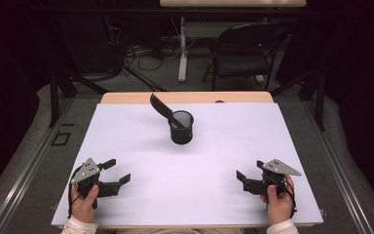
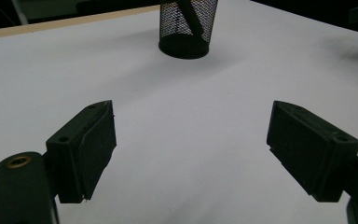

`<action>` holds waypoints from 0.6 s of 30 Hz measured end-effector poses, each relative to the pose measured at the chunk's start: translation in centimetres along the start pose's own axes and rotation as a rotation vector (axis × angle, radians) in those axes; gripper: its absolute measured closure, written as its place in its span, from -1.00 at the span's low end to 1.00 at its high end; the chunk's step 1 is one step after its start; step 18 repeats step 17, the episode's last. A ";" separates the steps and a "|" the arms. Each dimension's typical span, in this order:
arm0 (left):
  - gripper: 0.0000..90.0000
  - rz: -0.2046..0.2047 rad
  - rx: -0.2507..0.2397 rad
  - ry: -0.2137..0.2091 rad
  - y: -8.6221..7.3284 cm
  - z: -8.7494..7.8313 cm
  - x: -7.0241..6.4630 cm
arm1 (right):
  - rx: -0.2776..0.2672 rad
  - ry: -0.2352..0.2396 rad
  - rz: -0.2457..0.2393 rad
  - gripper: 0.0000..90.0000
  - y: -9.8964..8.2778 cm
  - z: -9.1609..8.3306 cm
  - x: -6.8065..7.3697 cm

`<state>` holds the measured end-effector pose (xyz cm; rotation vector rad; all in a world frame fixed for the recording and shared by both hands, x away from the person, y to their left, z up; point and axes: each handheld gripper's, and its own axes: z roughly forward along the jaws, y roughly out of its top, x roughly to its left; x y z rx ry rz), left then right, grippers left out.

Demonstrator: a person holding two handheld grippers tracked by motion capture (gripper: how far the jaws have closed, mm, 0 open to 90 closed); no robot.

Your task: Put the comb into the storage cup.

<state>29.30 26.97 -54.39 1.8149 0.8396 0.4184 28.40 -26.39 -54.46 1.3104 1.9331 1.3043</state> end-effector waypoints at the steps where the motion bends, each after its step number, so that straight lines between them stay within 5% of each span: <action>1: -0.64 -0.001 -0.001 -0.003 0.0 0.0 0.0 | 0.000 0.003 0.003 -0.80 0.0 0.0 0.0; 18: -0.64 -0.011 -0.010 0.004 0.0 -0.1 0.2 | 0.006 0.000 0.020 -0.80 -0.1 0.0 -0.1</action>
